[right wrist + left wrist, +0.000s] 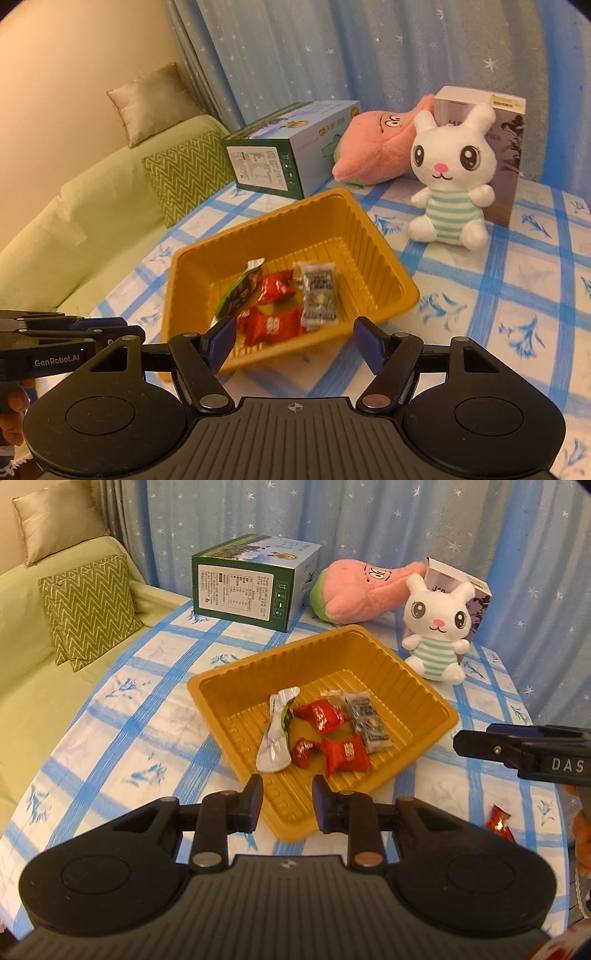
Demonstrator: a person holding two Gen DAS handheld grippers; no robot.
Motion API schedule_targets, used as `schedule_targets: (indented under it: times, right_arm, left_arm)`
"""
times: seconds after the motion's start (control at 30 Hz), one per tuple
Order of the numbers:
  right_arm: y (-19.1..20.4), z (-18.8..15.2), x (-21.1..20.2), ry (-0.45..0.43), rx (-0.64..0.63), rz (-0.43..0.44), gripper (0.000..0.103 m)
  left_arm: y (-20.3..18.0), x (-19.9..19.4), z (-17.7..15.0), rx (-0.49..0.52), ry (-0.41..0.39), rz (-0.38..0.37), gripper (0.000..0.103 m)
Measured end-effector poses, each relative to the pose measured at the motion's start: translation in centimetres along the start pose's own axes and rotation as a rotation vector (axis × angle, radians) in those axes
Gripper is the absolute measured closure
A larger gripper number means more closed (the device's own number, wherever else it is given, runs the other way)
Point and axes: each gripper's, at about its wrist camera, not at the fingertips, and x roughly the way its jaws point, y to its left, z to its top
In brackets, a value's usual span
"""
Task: Organize snacks
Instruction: 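Withdraw both tools from the tray back over the table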
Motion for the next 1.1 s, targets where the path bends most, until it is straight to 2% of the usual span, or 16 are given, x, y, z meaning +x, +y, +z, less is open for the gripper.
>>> schedule_targets:
  times: [0.13, 0.6, 1.1]
  right_arm:
    - [0.3, -1.7, -2.0, -0.001, 0.002, 0.001, 0.032]
    - [-0.3, -8.1, -8.3, 0.028, 0.033, 0.004, 0.031]
    - [-2.7, -13.9, -12.6, 0.098, 0.03, -0.026, 0.031]
  left_arm:
    - [-0.4, -2.0, -1.7, -0.01, -0.007, -0.002, 0.073]
    - [-3.9, -6.8, -7.9, -0.008, 0.021, -0.011, 0.073]
    - [-7.7, -8.6, -13.7, -0.011, 0.083, -0.014, 0.073]
